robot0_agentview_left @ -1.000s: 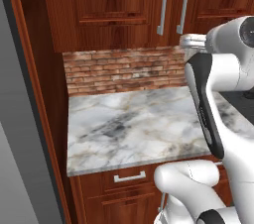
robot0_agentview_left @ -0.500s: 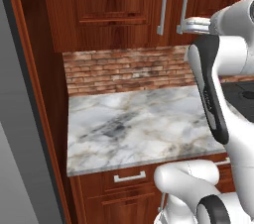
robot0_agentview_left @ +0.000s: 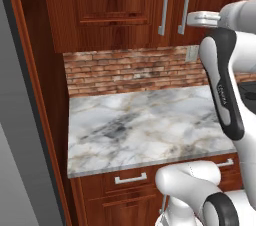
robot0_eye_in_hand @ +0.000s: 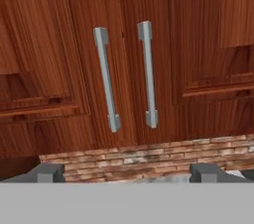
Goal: Open the cabinet and move the ladle to the pot. Then close the cabinet.
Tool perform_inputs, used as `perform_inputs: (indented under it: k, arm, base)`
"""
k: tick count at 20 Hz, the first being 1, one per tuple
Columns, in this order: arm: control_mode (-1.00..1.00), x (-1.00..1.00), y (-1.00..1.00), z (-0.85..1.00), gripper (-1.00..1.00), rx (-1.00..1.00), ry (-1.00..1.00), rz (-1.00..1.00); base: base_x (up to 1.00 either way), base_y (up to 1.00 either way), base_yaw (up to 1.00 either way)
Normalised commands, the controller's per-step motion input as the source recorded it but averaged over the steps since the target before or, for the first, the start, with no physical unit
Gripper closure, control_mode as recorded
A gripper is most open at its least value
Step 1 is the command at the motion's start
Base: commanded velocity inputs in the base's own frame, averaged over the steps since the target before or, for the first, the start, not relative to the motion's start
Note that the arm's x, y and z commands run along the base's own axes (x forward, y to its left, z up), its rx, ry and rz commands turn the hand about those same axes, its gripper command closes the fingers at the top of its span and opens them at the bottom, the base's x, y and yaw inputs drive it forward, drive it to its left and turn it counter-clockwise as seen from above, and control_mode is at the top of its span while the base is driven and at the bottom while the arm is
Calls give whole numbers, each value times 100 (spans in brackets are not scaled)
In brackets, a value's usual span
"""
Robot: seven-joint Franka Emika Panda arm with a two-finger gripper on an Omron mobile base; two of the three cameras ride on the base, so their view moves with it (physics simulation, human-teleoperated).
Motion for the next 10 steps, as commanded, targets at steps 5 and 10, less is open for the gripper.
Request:
perform_inputs:
  k: [5, 10]
  arm:
    - [-100, 40, -9, 0, -100, 0, -10, 6]
    - [-100, 43, -10, 0, -100, 0, -3, 3]
  base:
    - [0, 0, 0]
    - [0, 0, 0]
